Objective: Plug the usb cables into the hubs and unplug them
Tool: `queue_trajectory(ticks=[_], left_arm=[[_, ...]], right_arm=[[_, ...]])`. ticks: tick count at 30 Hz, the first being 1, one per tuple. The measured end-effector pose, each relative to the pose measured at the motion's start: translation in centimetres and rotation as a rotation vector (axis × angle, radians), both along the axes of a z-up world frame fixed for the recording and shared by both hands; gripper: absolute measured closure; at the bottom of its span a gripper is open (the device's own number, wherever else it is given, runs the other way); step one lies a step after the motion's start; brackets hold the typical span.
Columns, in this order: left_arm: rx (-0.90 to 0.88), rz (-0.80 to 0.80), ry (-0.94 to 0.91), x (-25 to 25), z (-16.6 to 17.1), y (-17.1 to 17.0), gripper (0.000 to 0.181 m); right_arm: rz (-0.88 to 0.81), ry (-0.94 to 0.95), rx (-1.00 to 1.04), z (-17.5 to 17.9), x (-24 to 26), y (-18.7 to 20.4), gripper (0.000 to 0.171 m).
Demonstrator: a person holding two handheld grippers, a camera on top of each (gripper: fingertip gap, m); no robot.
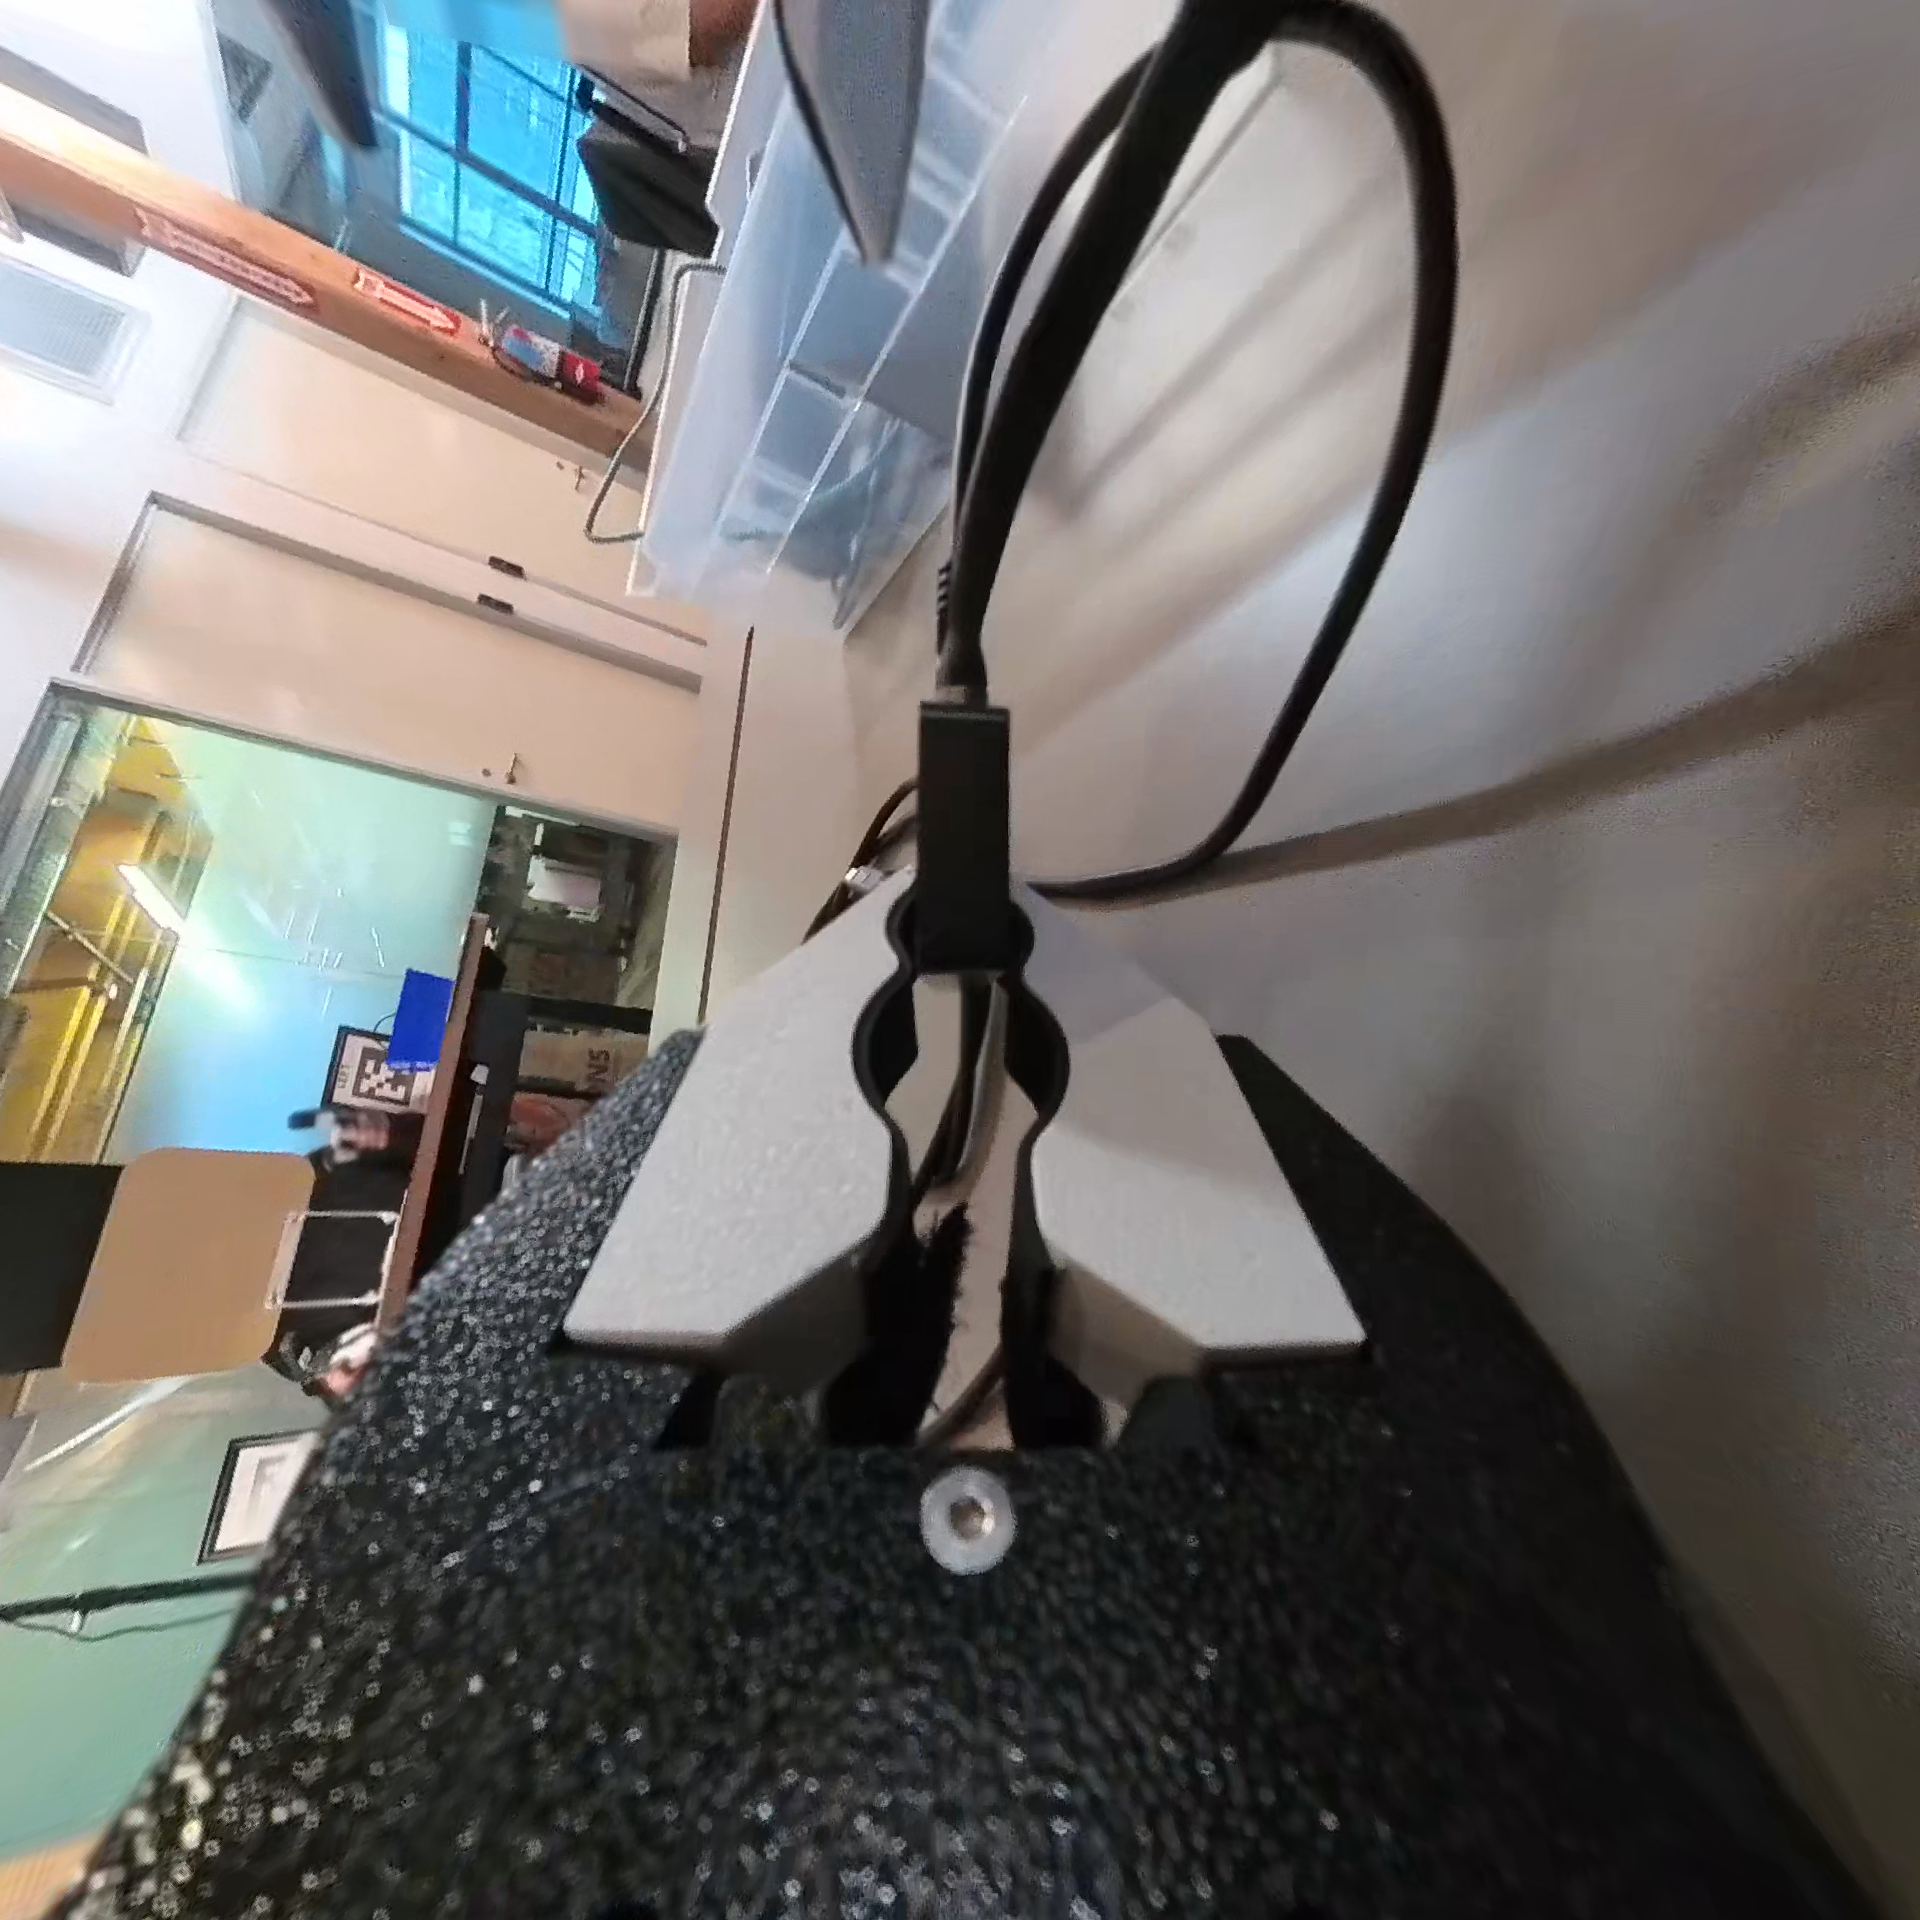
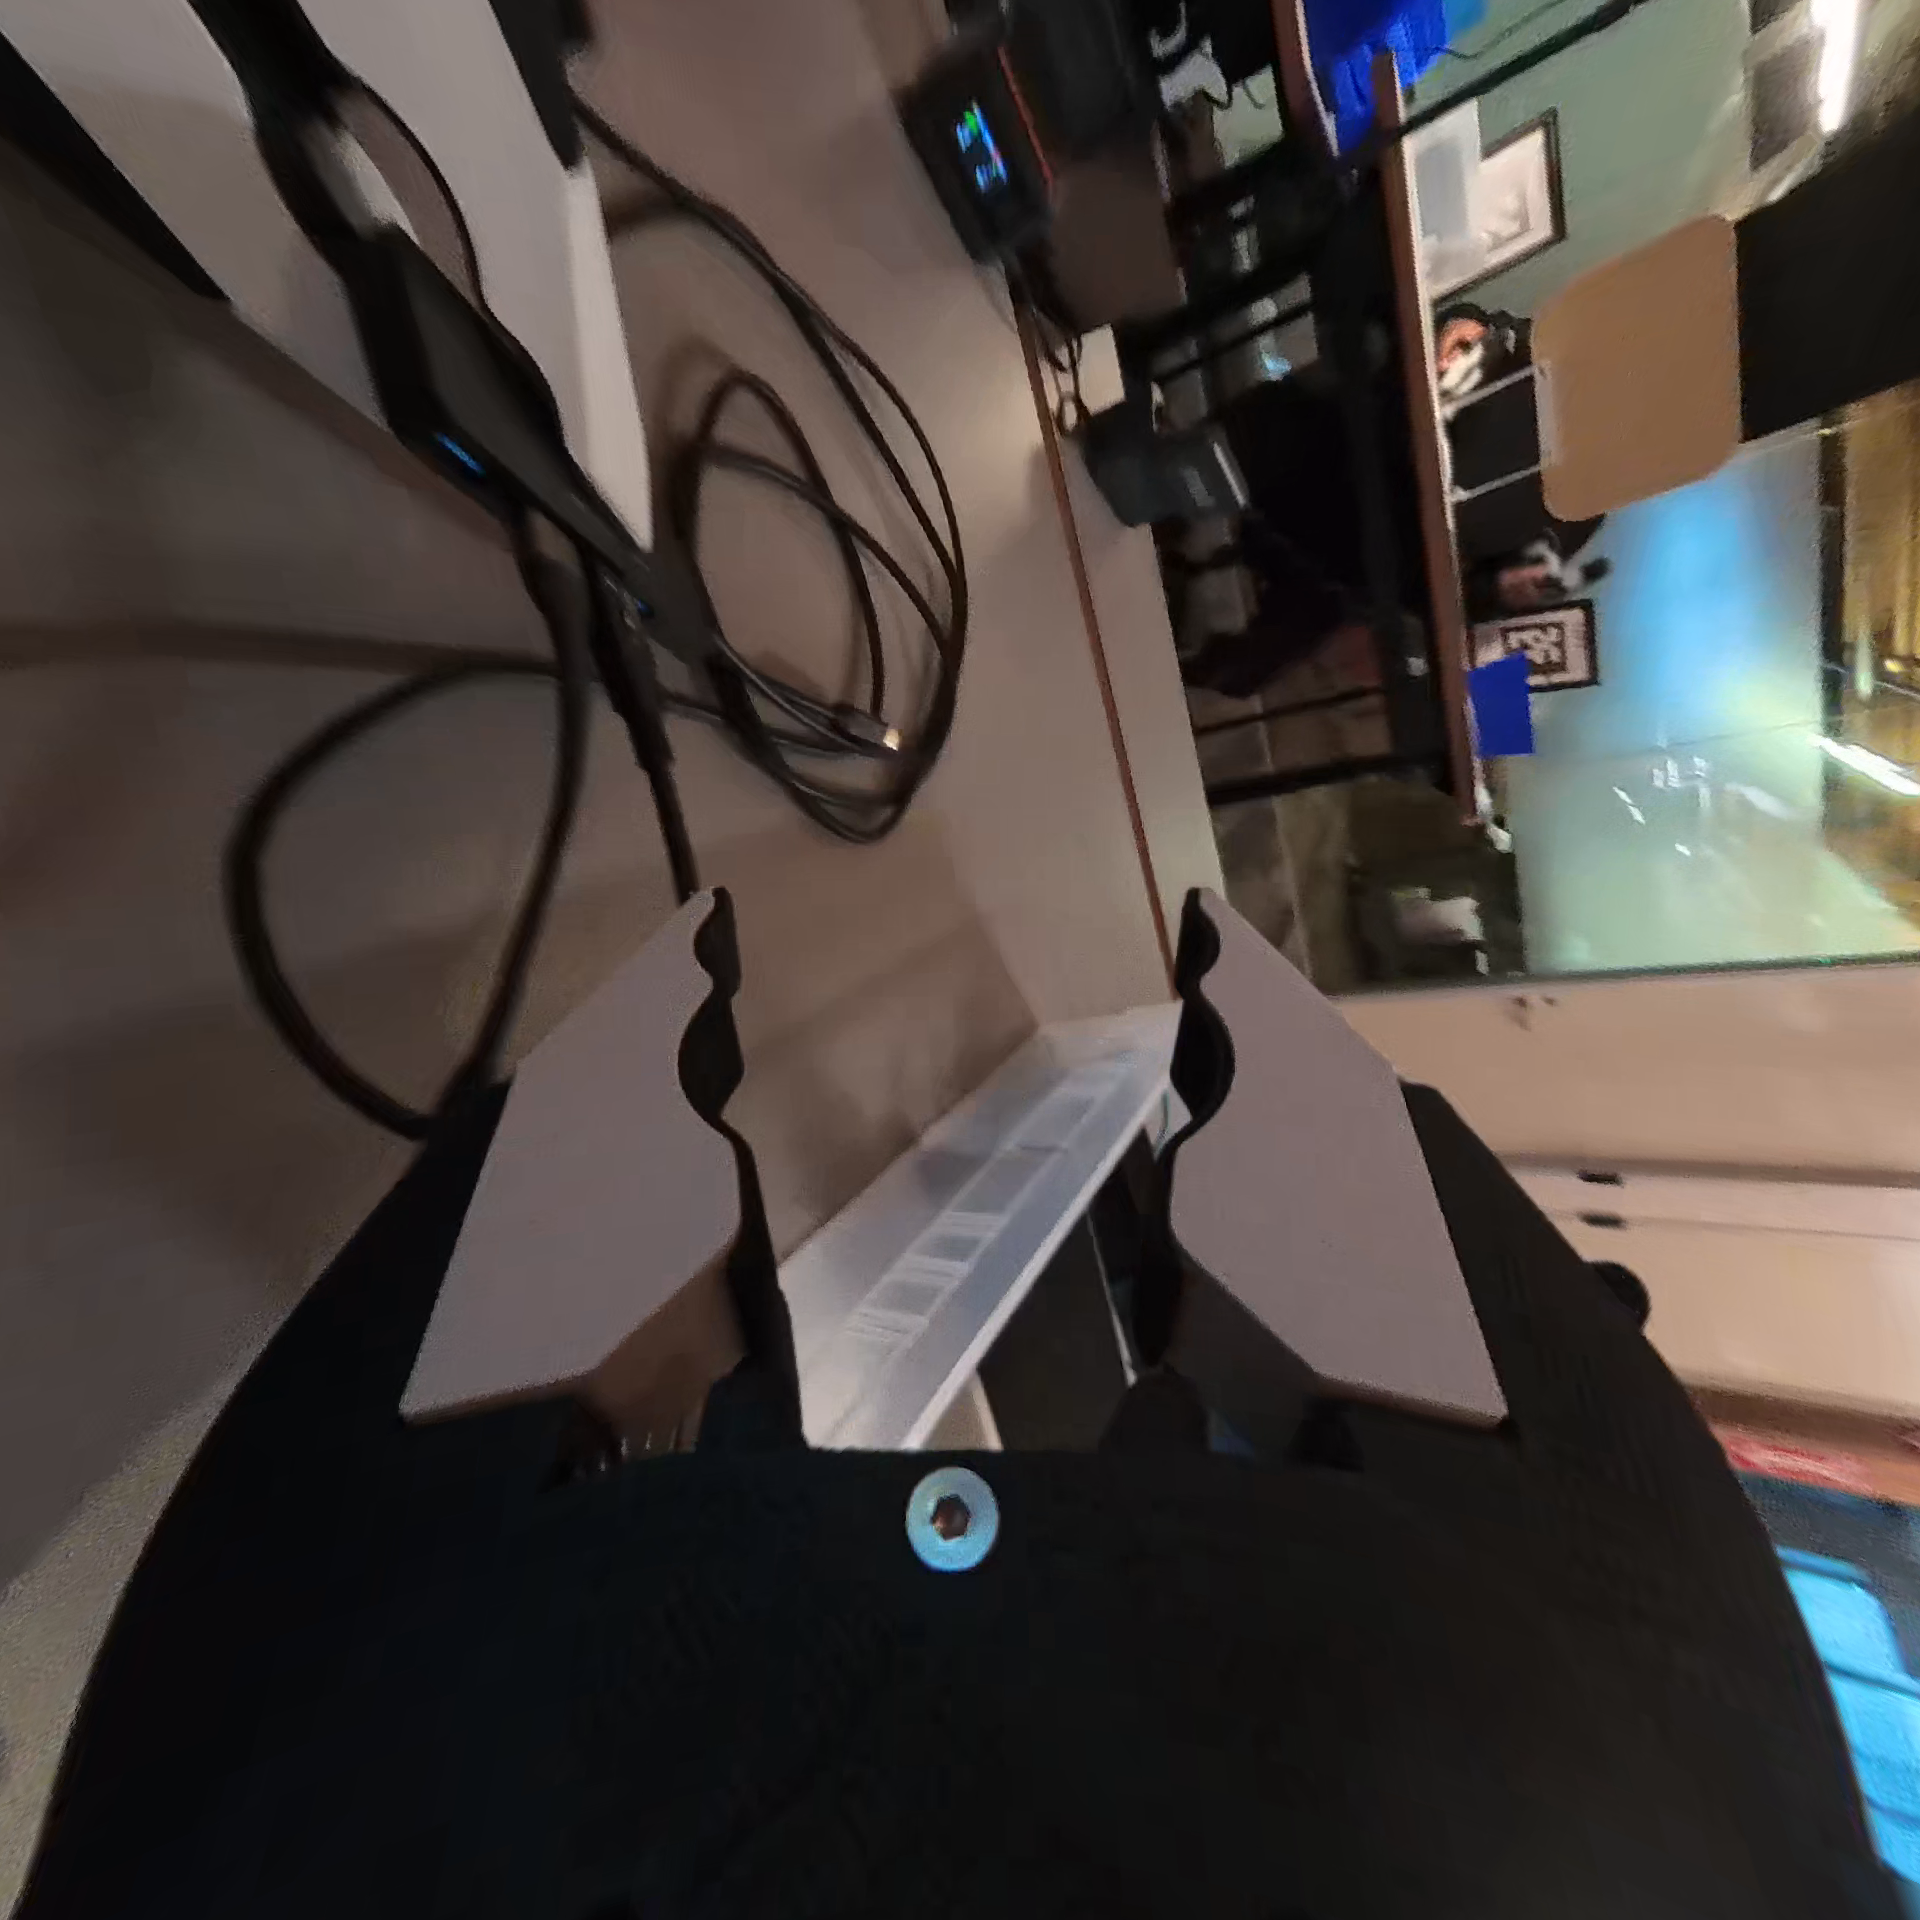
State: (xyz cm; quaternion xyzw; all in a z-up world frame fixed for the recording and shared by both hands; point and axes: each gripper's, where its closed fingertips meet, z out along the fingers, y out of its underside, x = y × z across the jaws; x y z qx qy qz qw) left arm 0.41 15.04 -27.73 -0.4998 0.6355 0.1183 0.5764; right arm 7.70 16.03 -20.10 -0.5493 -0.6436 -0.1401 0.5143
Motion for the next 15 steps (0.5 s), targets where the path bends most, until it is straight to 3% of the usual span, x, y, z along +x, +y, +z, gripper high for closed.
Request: queue_trajectory(ticks=[4,8,12,15], left_arm=[[-0.001,0.013,-0.024,0.0,0.4,0.0,0.173],[-0.065,-0.099,-0.108,0.6,1.1,-1.6,0.172],[-0.116,-0.249,-0.182,1.5,1.9,-3.6,0.173],[-0.131,-0.325,-0.249,1.9,2.9,-4.6,0.173]], right_arm=[[0.220,0.104,-0.226,-0.9,-3.8,-4.7,0.081],[0.272,-0.072,-0.155,-4.7,-5.7,-5.1,0.078],[0.331,-0.080,-0.128,-6.0,-7.3,-5.0,0.094],[0.350,-0.089,-0.110,-6.0,-7.8,-5.0,0.120]])
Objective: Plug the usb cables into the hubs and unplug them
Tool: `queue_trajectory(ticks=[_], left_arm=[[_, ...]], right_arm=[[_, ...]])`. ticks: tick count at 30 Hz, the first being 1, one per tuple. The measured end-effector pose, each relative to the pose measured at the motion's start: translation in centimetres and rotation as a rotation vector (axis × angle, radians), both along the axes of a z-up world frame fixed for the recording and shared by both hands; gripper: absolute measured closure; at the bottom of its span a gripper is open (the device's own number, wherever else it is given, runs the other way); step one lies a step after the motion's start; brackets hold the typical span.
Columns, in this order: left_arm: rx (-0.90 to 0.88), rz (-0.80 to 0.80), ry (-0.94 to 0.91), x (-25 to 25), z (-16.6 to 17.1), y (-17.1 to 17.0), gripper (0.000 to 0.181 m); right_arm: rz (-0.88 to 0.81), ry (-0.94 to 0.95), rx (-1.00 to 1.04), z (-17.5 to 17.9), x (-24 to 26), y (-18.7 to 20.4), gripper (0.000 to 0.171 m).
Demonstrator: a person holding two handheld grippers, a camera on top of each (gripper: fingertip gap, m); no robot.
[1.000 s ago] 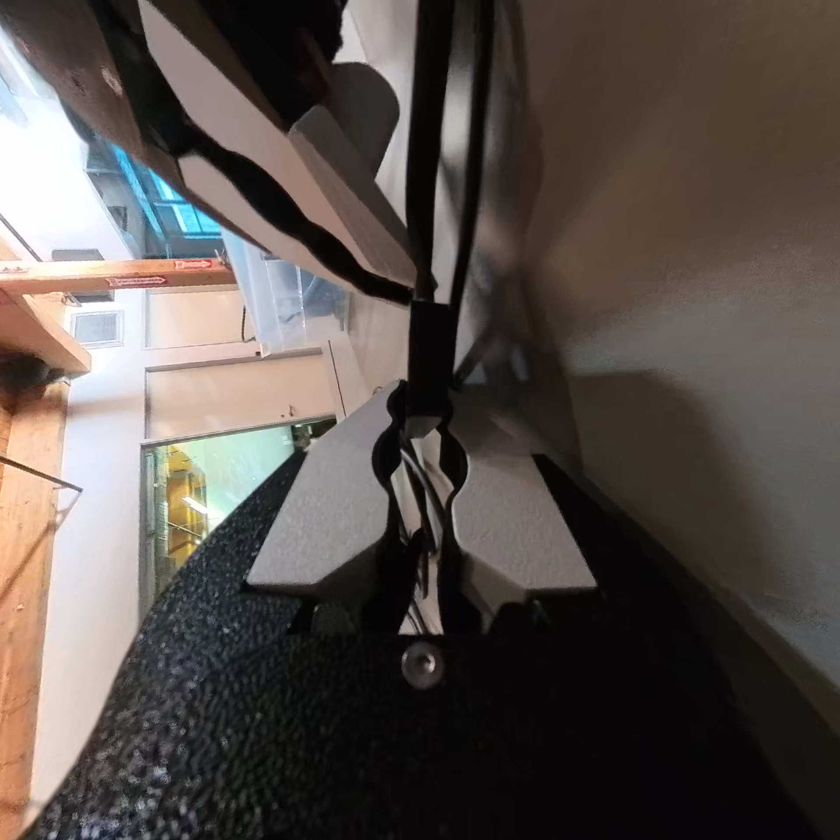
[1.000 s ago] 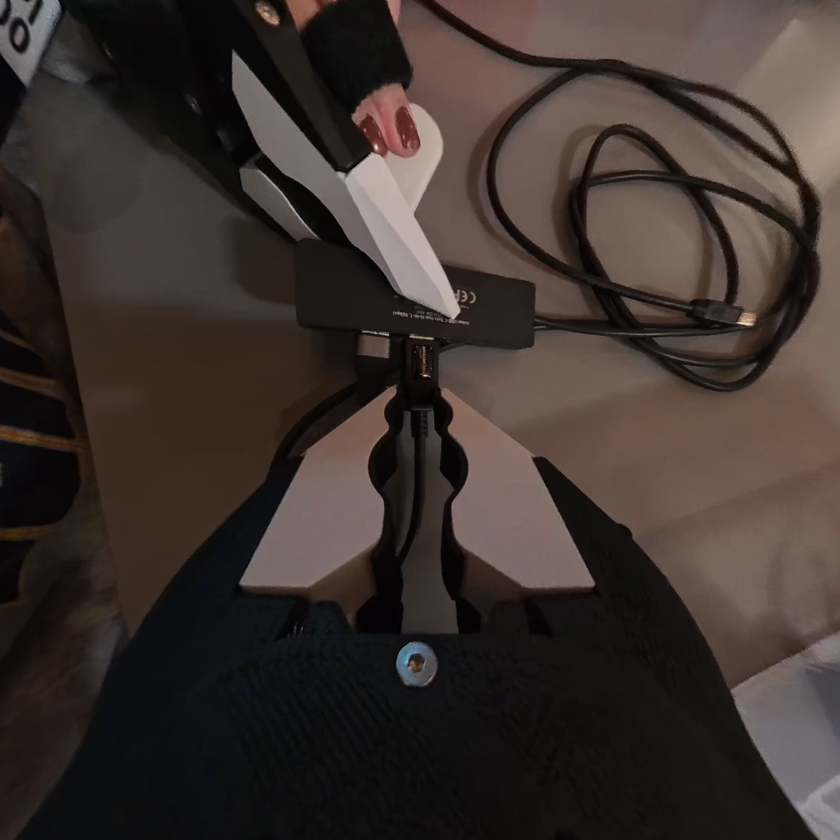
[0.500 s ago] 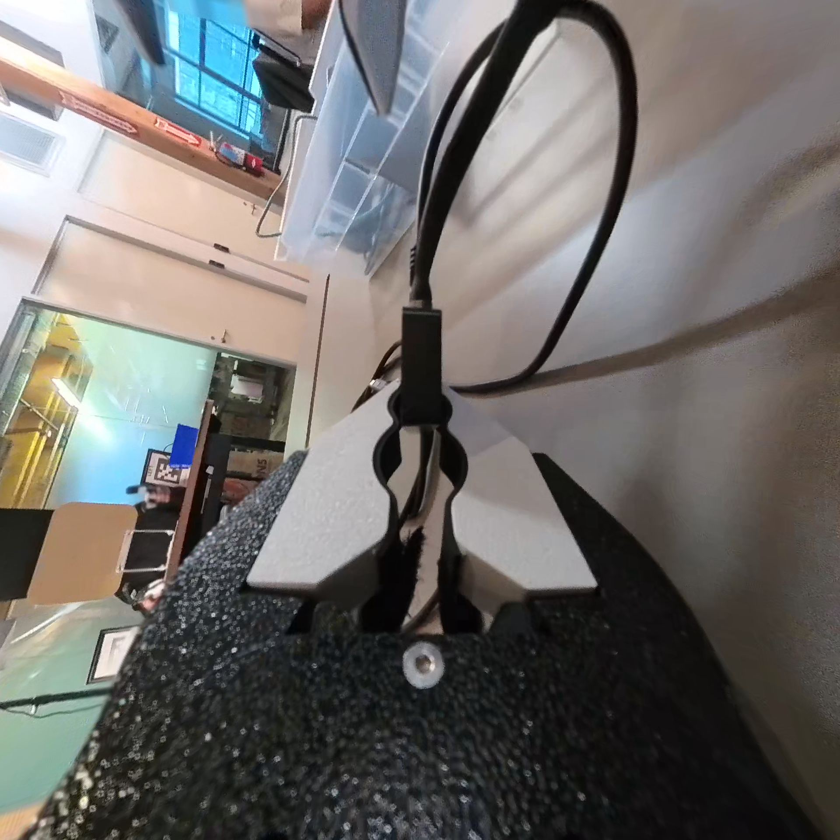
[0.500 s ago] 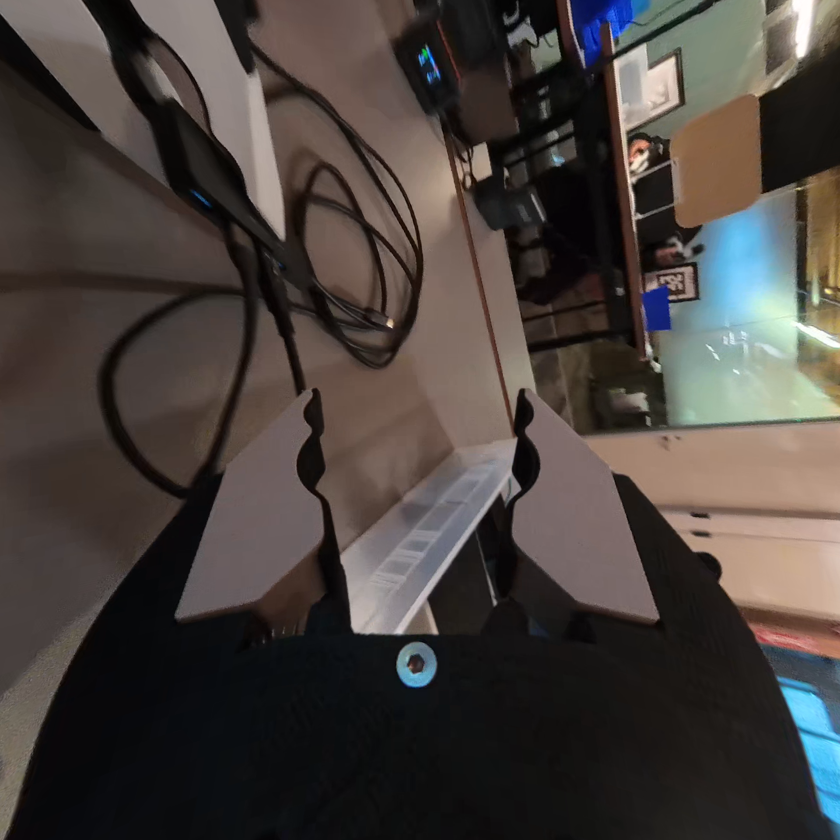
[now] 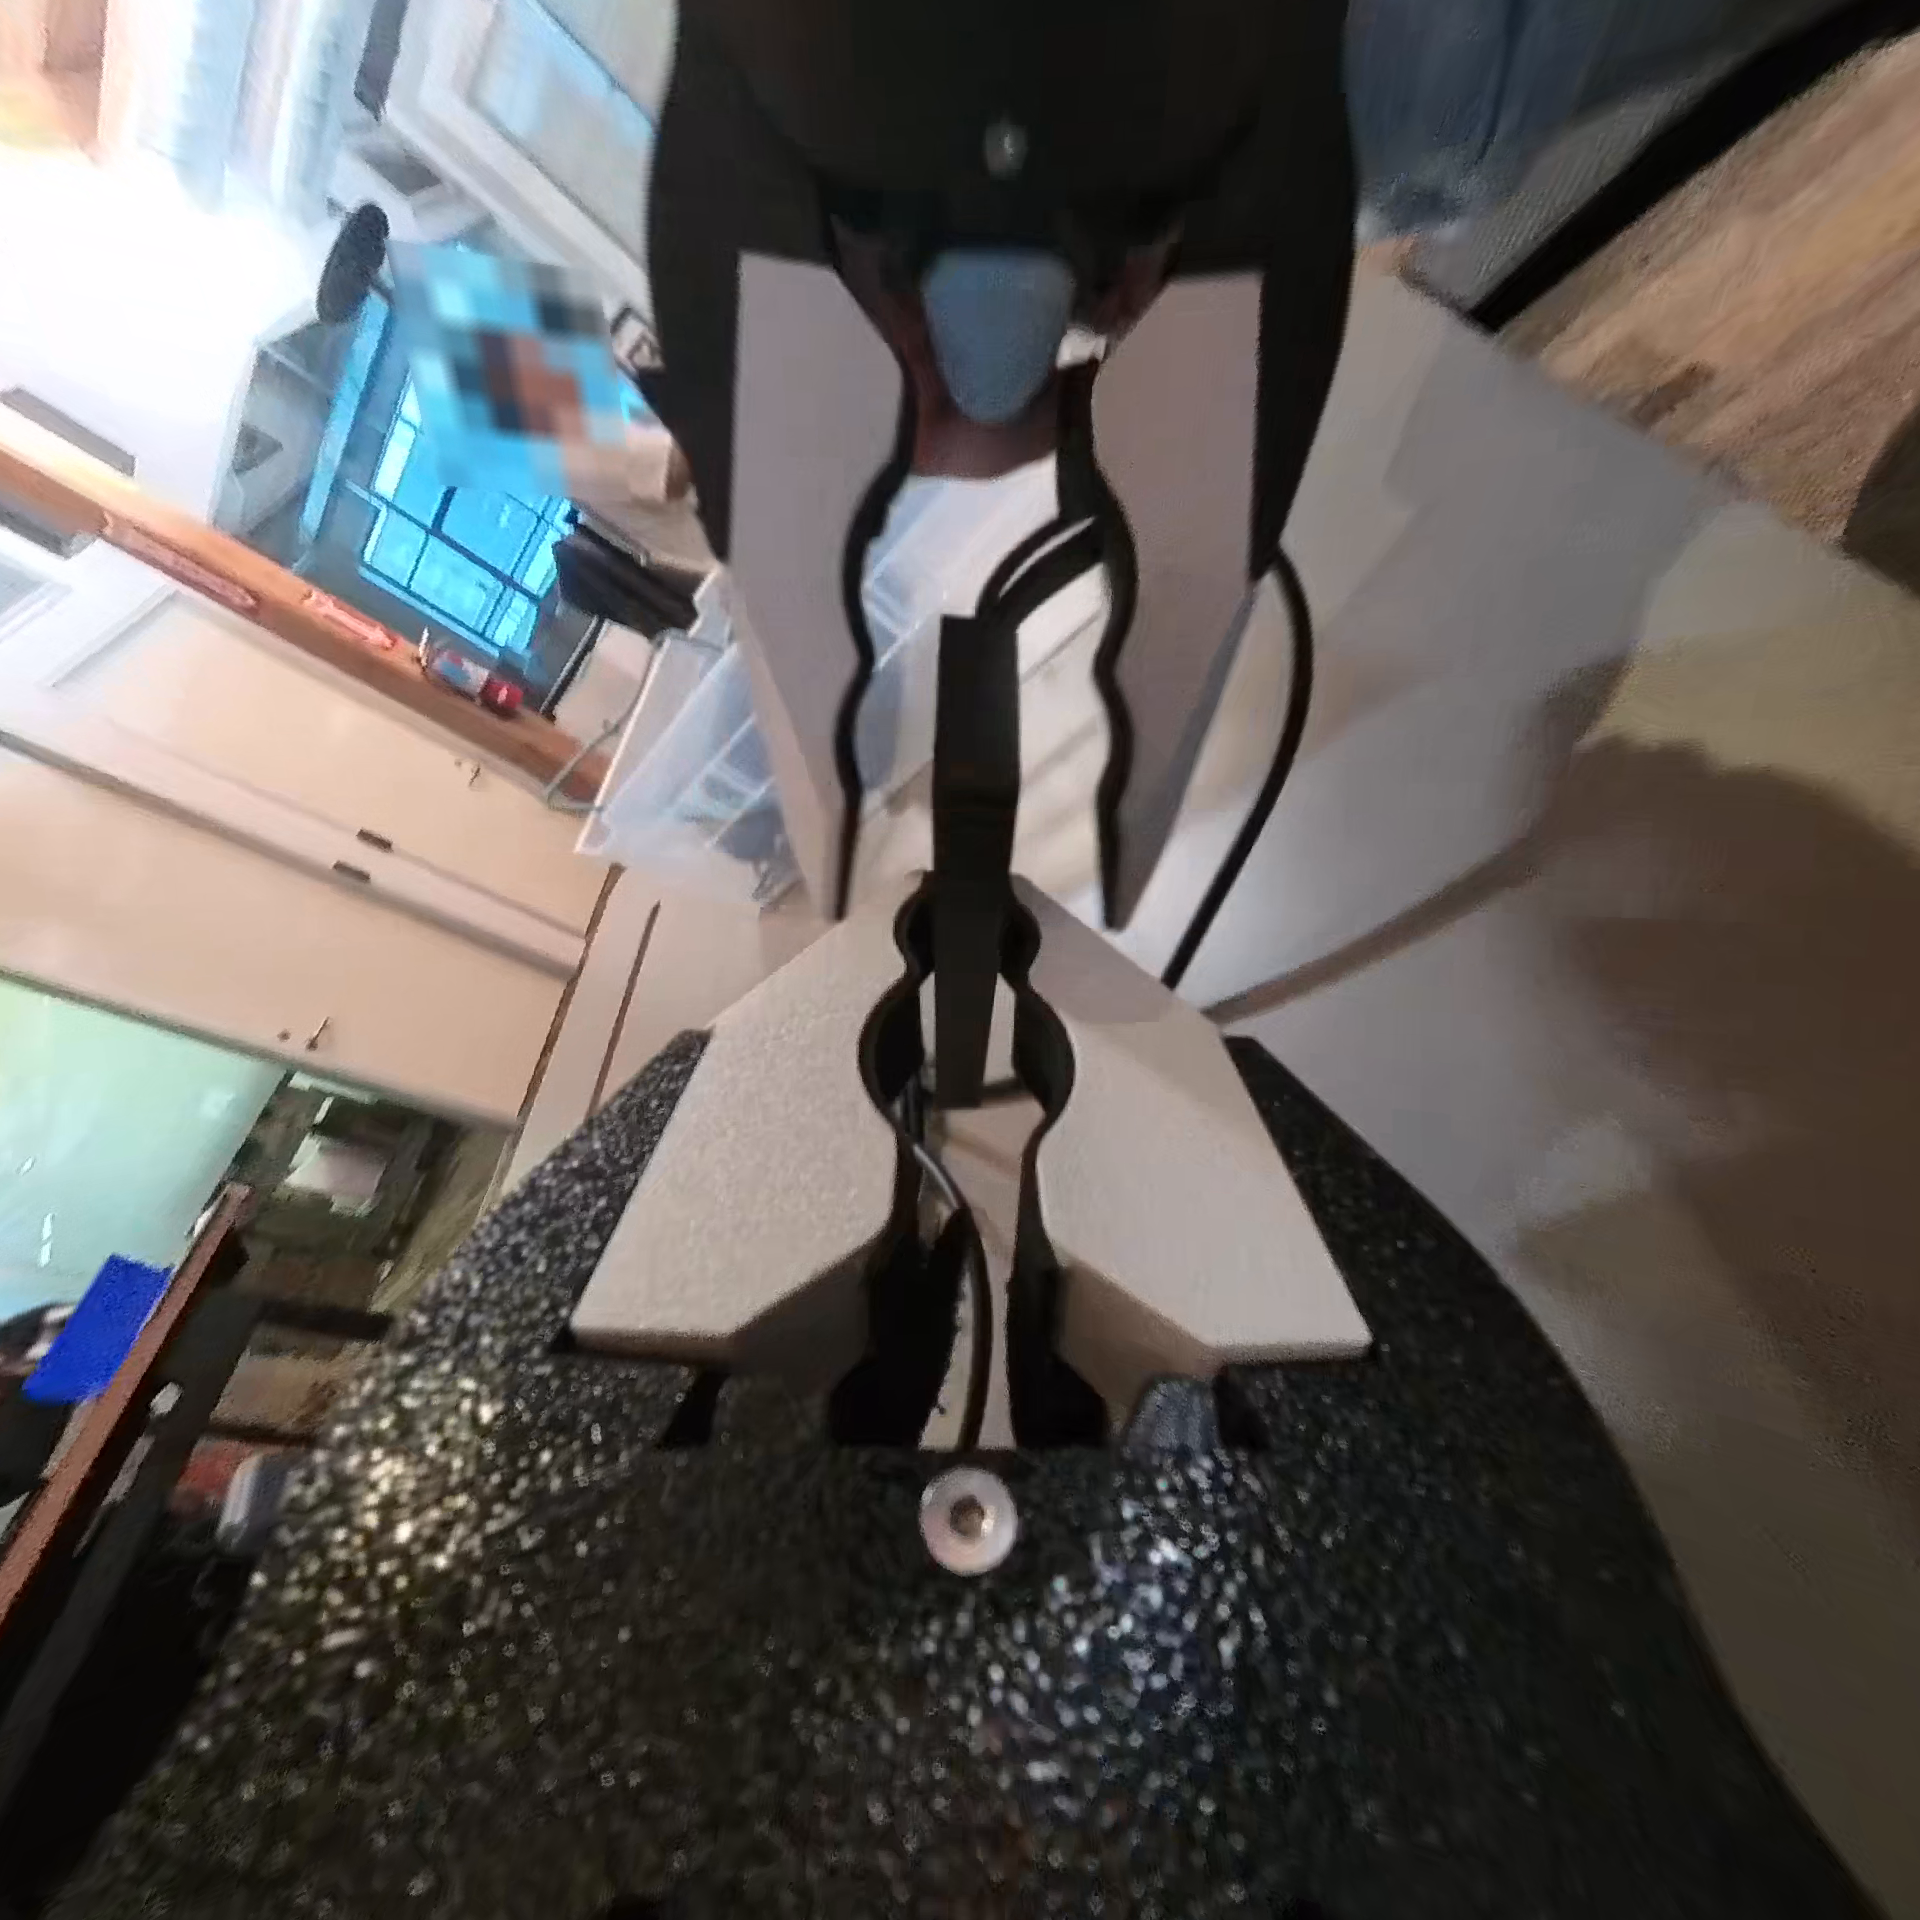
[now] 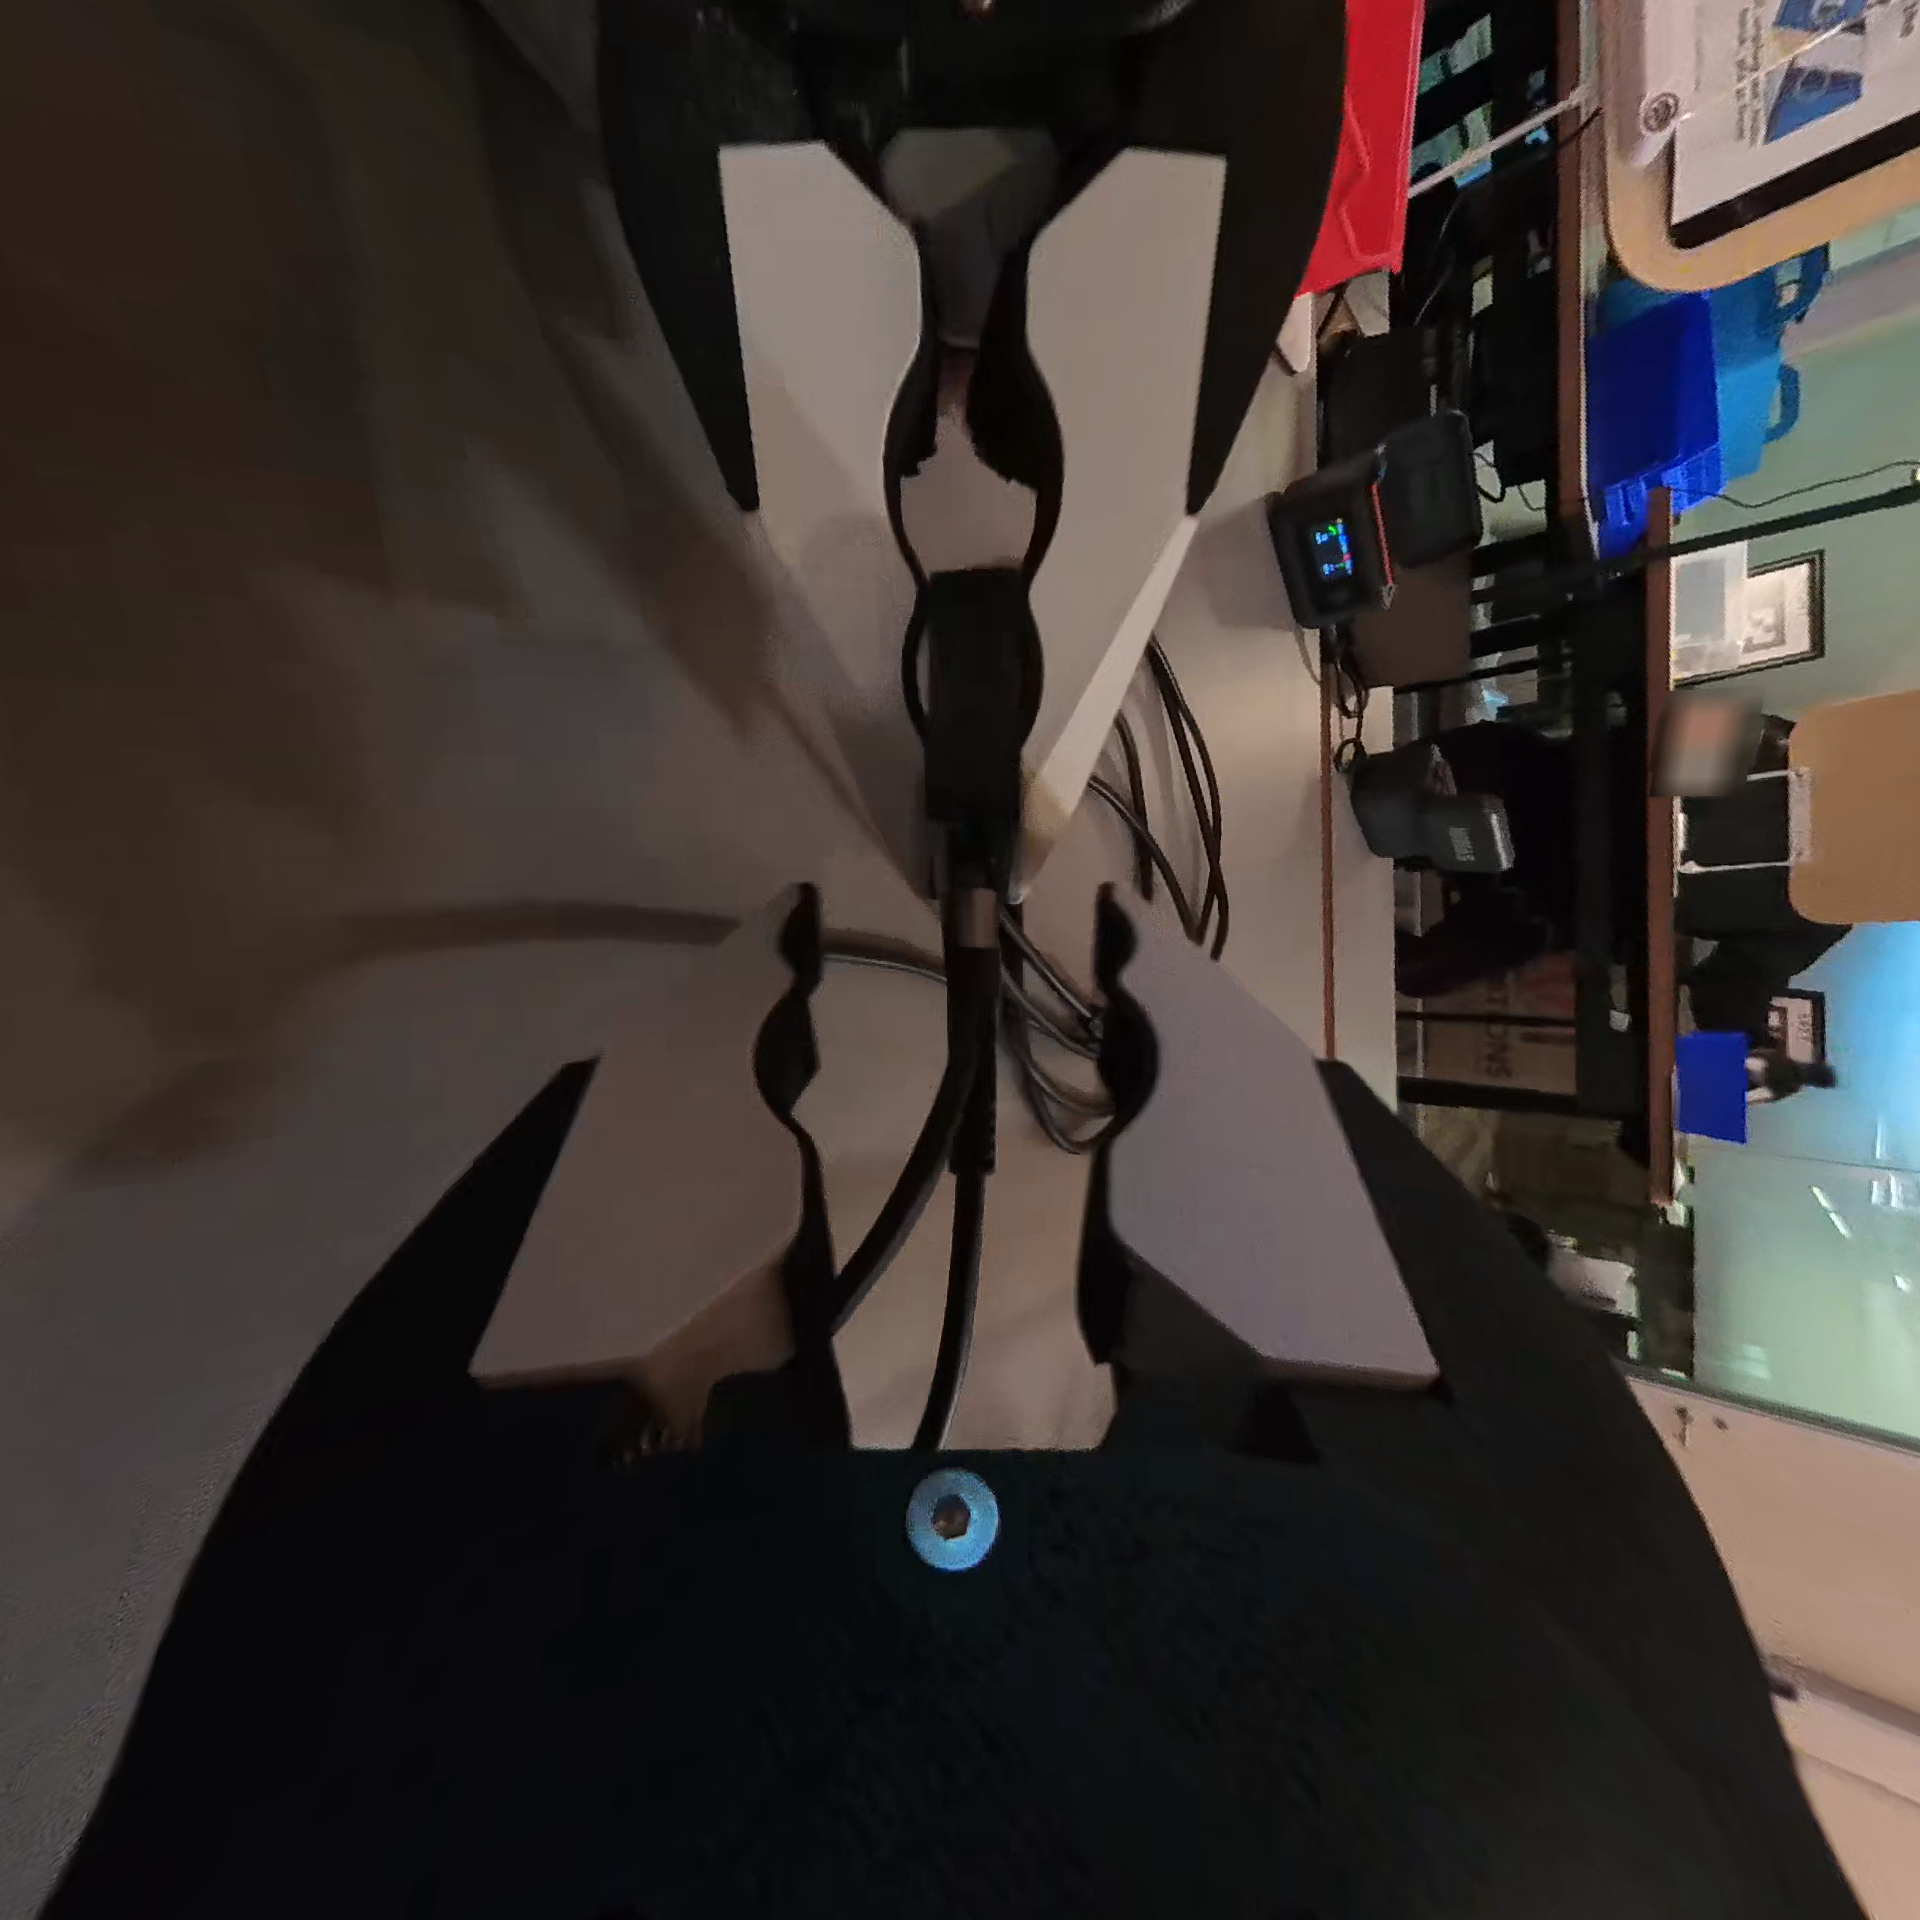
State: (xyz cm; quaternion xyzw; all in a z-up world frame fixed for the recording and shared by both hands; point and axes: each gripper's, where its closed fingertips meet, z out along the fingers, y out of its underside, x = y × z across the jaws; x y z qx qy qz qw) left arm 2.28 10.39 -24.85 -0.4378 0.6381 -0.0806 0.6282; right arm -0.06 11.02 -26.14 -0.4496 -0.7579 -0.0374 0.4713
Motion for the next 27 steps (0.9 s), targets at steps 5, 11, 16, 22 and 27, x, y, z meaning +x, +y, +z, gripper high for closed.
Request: queue_trajectory(ticks=[5,11,16,22,27], left_arm=[[0.038,-0.045,-0.123,0.1,1.9,-0.4,0.170],[0.206,0.225,-0.454,-4.3,8.1,2.7,0.108],[0.133,0.344,-0.569,-6.9,8.7,5.0,0.088],[0.132,0.348,-0.555,-6.9,8.2,5.2,0.088],[0.145,0.331,-0.514,-6.2,7.7,4.9,0.089]], right_arm=[[-0.028,0.016,0.056,1.0,0.4,0.6,0.163],[-0.173,0.207,0.111,7.9,2.6,3.9,0.163],[-0.171,0.301,0.249,18.4,2.8,6.5,0.163],[-0.185,0.331,0.366,30.4,2.5,10.1,0.163],[-0.241,0.389,0.556,41.2,4.3,11.2,0.163]])
